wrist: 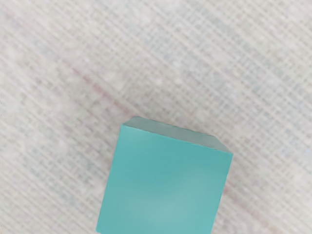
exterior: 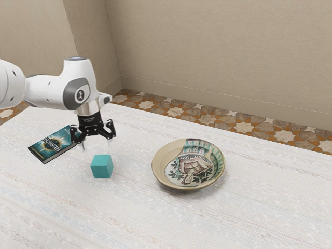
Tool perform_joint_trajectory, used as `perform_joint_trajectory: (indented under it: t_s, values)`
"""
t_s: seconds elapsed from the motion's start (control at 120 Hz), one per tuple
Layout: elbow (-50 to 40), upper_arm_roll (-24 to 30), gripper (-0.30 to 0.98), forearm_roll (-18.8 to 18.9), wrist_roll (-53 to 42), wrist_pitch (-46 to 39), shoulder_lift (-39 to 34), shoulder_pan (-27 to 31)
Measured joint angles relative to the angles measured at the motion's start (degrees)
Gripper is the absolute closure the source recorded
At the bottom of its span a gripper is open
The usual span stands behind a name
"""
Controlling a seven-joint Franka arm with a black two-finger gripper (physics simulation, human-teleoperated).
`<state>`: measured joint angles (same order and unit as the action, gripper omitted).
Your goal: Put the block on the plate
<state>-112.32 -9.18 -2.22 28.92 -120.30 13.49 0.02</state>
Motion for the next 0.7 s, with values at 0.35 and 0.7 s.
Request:
perform_joint_trajectory:
  t_s: [0.35,0.7]
  values:
    - [-0.3,-1.1,0.00,0.0,-6.2,-0.6,0.2,0.2]
    - [-0.2,-1.1,0.00,-0.6,-9.8,-1.4,0.9,0.0]
